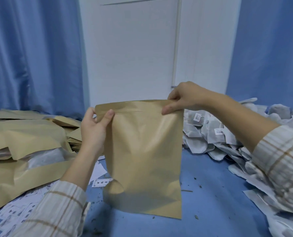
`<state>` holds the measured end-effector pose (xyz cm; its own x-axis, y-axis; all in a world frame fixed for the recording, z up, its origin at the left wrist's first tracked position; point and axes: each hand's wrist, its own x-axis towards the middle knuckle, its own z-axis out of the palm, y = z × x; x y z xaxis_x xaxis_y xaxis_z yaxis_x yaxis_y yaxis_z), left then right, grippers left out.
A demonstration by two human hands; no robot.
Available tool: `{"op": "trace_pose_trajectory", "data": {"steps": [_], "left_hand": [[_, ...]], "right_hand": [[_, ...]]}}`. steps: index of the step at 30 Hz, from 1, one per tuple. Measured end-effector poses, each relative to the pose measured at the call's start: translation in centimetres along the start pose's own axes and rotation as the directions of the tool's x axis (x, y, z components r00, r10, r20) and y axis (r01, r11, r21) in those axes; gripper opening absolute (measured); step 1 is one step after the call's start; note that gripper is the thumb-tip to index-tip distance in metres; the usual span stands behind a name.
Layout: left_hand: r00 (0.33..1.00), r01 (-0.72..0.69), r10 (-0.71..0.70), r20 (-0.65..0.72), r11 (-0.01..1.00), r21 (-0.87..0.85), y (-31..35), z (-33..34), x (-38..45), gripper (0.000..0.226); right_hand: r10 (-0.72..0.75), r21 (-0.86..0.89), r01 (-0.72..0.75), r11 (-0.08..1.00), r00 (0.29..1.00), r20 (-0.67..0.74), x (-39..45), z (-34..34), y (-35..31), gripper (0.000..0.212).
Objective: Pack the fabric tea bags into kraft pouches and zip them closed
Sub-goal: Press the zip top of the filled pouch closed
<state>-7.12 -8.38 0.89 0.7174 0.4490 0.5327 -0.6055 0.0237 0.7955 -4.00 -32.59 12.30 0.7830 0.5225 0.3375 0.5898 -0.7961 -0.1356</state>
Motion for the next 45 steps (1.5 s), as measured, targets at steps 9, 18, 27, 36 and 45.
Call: {"op": "trace_pose_trajectory", "data": {"steps": [9, 18, 27, 36, 45], "left_hand": [[0.880, -0.470, 0.353, 0.318, 0.553, 0.688, 3.4, 3.0, 0.1, 0.087], [0.795, -0.482, -0.070, 0.603, 0.532, 0.697, 5.6, 5.8, 2.7, 0.033], [0.607, -0.593, -0.284, 0.743, 0.460, 0.660, 7.7, 5.3, 2.9, 0.026], [0.665, -0.602, -0.189, 0.723, 0.438, 0.668, 6.7, 5.8, 2.8, 0.026], [0.665, -0.612, -0.156, 0.731, 0.448, 0.652, 7.2, 5.7, 2.3, 0.021]], "right_hand": [[-0.038, 0.214, 0.055, 0.975, 0.996, -0.085, -0.4, 1.2, 0.7, 0.036], [-0.009, 0.186, 0.012, 0.983, 1.000, -0.016, -0.7, 0.5, -0.9, 0.033], [-0.017, -0.026, 0.019, 0.999, 0.998, 0.058, -0.4, -0.2, -1.8, 0.037], [-0.052, -0.102, 0.060, 0.993, 0.995, 0.080, -1.2, -0.3, -2.7, 0.035], [0.010, -0.010, -0.011, 1.000, 0.999, -0.033, -0.9, 0.3, -3.4, 0.017]]}}
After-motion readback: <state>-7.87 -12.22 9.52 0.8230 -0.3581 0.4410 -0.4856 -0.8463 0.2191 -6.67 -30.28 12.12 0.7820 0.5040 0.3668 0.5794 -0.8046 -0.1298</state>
